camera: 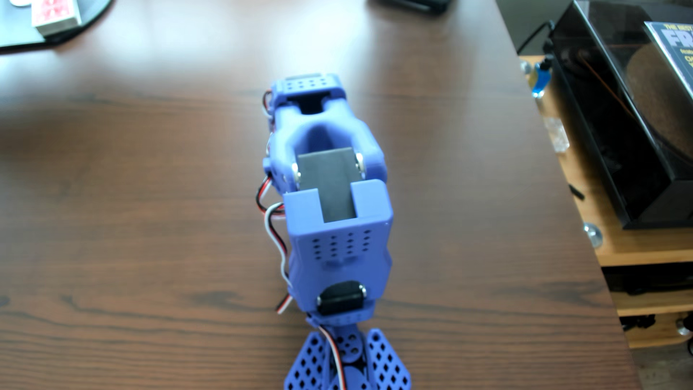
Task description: Grab the blue dice
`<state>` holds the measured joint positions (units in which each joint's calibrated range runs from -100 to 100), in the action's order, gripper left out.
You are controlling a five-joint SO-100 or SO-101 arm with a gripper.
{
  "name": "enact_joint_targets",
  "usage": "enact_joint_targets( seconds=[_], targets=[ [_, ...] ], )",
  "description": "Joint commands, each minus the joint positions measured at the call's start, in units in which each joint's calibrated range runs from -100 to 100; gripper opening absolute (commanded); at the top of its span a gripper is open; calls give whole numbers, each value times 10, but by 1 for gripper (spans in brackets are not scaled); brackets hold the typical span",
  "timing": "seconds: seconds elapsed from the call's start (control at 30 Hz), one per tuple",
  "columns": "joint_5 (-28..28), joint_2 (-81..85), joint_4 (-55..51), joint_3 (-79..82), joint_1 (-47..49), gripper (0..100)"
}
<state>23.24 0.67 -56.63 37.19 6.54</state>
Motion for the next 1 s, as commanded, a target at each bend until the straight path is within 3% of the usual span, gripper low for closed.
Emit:
enact_joint_targets(
  seconds=[0.0,0.63,0.97],
  targets=[
    [4,7,2,-16,-10,15],
    [14,51,-92,-78,-34,15],
    [12,44,-92,-45,-26,15]
  ],
)
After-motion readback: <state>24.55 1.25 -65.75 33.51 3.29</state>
